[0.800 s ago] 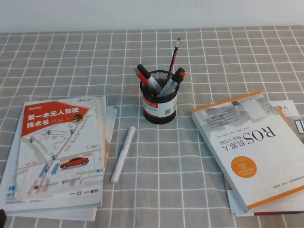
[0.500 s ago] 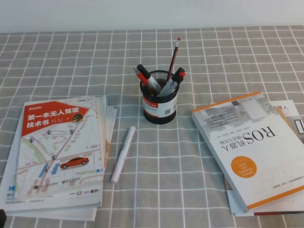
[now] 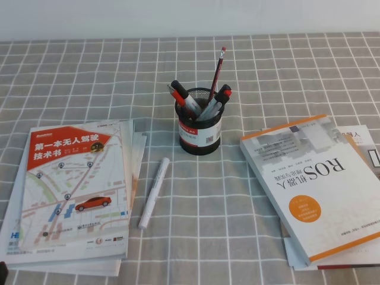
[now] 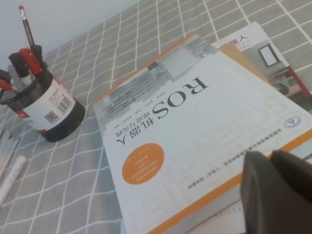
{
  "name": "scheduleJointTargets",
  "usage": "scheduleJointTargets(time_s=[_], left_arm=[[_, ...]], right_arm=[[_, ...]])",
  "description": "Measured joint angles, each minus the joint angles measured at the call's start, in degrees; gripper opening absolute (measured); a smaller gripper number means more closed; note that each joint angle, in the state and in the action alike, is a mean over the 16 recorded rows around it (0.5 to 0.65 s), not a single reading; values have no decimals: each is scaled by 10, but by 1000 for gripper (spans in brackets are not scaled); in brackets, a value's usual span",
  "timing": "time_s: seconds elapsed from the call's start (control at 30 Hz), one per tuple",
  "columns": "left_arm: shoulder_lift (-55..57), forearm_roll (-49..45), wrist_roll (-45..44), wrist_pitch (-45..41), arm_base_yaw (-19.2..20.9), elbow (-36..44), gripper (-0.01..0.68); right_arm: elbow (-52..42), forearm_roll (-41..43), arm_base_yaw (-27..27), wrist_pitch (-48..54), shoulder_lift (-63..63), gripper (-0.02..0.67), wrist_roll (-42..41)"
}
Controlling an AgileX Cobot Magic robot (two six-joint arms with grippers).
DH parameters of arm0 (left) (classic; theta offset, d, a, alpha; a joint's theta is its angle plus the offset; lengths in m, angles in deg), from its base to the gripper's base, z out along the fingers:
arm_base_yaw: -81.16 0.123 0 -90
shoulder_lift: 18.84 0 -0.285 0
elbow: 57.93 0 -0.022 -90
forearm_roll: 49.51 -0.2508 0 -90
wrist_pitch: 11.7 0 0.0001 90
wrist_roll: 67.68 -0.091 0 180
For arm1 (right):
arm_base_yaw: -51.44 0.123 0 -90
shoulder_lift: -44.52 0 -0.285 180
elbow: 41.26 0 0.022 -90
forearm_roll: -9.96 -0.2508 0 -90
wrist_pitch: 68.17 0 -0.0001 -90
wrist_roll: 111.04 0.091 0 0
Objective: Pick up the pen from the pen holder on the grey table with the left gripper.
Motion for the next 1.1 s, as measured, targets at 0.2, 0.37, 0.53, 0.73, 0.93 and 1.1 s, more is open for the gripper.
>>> scheduleJointTargets(time_s=[0.2, 0.37, 0.53, 0.73, 0.93, 1.1], left_arm=[[0, -3, 1, 4, 0, 0, -3], [0, 34, 25, 39, 0, 0, -3], [0, 135, 75, 103, 0, 1, -3], [0, 279, 138, 193, 0, 1, -3], [0, 345, 165, 226, -4, -6, -3], [15, 297, 134, 182, -12, -52, -3]], right_arm=[[0, 0, 0, 0, 0, -13, 0], [0, 0, 0, 0, 0, -13, 0], [0, 0, 0, 0, 0, -13, 0], [0, 0, 0, 0, 0, -13, 0], [0, 0, 0, 0, 0, -13, 0], [0, 0, 0, 0, 0, -13, 0]])
